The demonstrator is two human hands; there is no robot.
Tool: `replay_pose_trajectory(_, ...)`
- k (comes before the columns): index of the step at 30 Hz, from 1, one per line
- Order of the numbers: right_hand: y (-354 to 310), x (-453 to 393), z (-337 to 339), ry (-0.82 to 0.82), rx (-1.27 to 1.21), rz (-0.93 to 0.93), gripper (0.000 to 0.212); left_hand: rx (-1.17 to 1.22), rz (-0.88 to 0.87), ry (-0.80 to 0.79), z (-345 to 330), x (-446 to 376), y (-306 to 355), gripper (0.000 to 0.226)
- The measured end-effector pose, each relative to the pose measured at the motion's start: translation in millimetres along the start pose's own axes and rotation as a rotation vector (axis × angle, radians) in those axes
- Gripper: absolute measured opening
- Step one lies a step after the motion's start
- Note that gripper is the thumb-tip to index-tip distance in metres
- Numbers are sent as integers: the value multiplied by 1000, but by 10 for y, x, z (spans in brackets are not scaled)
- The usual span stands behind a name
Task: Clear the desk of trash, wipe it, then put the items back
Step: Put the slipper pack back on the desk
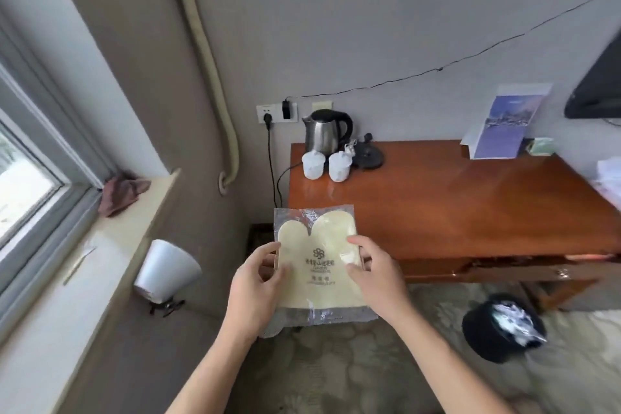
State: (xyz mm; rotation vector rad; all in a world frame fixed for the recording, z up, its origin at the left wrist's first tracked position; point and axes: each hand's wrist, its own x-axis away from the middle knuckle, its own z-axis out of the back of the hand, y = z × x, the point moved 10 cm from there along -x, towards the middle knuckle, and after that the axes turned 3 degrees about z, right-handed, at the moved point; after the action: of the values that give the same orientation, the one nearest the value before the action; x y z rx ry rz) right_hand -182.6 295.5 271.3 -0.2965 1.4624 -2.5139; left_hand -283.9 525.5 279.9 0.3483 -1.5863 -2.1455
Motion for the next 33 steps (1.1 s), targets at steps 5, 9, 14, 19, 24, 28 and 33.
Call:
replay_pose_trajectory(5, 285, -215, 425, 112, 20, -66, 49, -93, -45, -145, -575, -418, 138, 31)
replay_pose_trajectory(9, 401, -436, 603, 194, 23, -101, 49, -177, -82, -218, -865, -774, 193, 32)
replay_pose_trajectory(14, 509, -737, 758, 278, 50, -153, 48, -338, -184, -274, -1133, -1251, 299, 27)
replay_pose_trajectory(19, 661, -1084, 857, 319, 31, -181, 47, -466, -269, -322, -1408, -1626, 333, 21)
replay_pose_trajectory(24, 773, -1483, 1093, 342, 48, -176, 46, -534, -329, -362, -1755, -1993, 388, 30)
replay_pose_trajectory(28, 1068, -1994, 1397, 349, 97, -183, 47, -613, -385, -382, -2186, -2347, 447, 39)
replay_pose_trajectory(33, 1583, -3005, 1791, 313, 200, -180, 50, -748, -469, -351, -2832, -2909, 564, 47)
